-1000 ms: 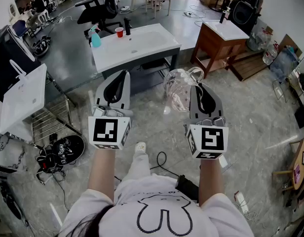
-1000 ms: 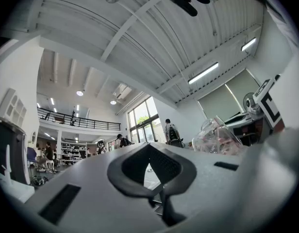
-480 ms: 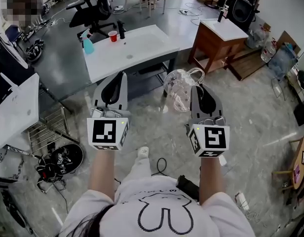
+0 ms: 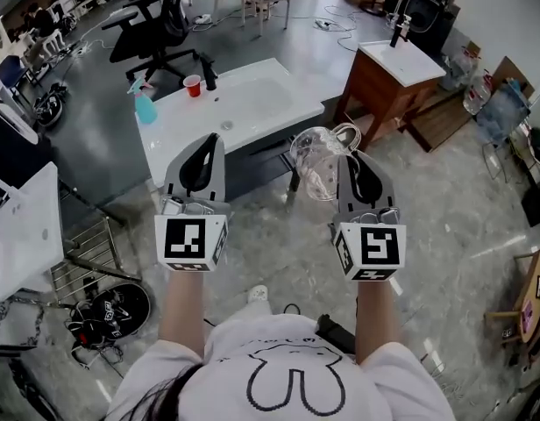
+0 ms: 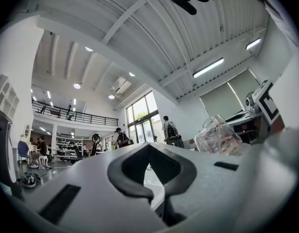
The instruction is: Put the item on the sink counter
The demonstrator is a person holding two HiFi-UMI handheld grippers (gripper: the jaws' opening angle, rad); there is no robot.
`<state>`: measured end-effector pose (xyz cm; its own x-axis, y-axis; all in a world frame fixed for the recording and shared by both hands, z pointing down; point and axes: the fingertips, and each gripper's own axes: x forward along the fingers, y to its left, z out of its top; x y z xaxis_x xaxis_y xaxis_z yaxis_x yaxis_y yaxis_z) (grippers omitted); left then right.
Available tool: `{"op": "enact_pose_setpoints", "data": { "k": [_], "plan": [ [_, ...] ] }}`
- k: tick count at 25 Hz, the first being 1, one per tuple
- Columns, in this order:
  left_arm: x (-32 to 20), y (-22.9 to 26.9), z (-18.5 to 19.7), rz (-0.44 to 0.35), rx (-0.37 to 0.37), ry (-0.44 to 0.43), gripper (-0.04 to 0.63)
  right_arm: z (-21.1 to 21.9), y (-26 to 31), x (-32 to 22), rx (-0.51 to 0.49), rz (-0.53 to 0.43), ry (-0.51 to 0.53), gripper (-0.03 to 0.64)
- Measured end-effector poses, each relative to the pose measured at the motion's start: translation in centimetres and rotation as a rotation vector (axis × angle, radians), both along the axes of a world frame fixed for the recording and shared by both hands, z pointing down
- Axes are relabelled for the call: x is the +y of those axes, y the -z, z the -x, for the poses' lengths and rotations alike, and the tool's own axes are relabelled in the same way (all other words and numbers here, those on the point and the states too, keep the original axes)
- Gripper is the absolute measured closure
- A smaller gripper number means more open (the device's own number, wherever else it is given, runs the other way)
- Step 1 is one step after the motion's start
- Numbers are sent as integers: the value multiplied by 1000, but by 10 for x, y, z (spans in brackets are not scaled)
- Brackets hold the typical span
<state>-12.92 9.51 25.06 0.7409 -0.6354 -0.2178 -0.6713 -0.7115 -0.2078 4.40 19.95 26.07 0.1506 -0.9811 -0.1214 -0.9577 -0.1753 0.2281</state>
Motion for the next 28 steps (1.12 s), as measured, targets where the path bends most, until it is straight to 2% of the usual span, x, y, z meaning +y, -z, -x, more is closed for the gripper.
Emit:
{"op": "enact_pose_setpoints", "data": {
  "k": [6, 14, 19, 28],
  "plan": [
    [-70, 1, -16, 13, -4, -25, 586, -15, 3, -67, -10, 11, -32, 578],
    [-117, -9, -24, 40, 3, -34, 586, -24, 2, -119, -23, 31, -38, 578],
    [-145, -11, -29, 41, 0, -15, 586, -31, -2, -151, -18, 42, -15, 578],
    [-207, -18, -55, 40, -19, 41, 586, -72, -12, -221, -58, 41, 18, 578]
  ]
}}
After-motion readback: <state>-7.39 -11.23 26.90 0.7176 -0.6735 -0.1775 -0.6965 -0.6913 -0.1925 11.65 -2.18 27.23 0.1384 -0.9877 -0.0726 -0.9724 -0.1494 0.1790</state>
